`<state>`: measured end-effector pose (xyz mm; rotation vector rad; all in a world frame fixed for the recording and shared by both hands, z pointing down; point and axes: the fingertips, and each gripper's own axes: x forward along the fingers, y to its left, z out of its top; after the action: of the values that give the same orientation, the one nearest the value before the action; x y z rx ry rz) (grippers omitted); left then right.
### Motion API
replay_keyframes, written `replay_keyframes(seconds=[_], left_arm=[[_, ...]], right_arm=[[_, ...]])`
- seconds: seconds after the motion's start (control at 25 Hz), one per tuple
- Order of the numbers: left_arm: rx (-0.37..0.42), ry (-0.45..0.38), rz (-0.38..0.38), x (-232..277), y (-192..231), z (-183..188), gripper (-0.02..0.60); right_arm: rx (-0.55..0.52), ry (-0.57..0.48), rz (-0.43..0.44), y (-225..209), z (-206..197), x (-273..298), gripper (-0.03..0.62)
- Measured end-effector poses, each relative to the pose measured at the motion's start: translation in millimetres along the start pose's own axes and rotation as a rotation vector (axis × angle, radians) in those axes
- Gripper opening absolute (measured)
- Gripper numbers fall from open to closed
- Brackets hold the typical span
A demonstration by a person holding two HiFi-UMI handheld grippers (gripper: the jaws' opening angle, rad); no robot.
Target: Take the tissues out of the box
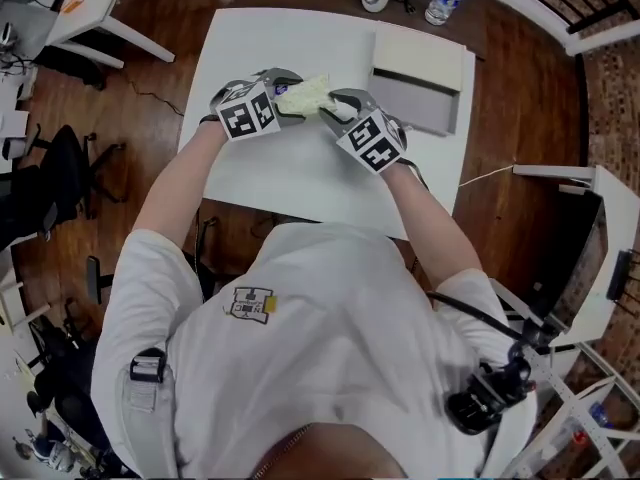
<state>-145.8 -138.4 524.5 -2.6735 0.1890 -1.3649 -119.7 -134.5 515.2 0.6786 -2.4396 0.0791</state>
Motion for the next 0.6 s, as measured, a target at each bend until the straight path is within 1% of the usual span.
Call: replay_keyframes(seconds=[0.12, 0.24, 0.32, 0.4, 0.52, 0.6], left_arm=[[-0.057, 0.007, -0.025, 12, -18, -41, 0.33], [-0.108, -0.029, -0.035, 24, -28, -67, 0.33], [-0.122, -0.063, -0.032, 23, -27, -74, 0.33], [-0.123, -0.079, -0.031, 21, -27, -75, 0.341], [-0.12, -0.073, -0.048, 23, -31, -78, 0.364], [-0.106, -0.066, -0.057, 19, -33, -79, 0.368]], right_arm=[[-0.002, 0.063, 0.049, 28, -19, 34, 0.124], [0.01, 0.083, 0.061, 41, -32, 54, 0.121], [-0.003, 0.077, 0.055, 42, -28, 59, 0.123], [-0.017, 0.083, 0.056, 44, -26, 61, 0.123], [-0.017, 0.087, 0.063, 45, -26, 59, 0.135], [-0.016, 0.067, 0.064, 46, -23, 53, 0.146]])
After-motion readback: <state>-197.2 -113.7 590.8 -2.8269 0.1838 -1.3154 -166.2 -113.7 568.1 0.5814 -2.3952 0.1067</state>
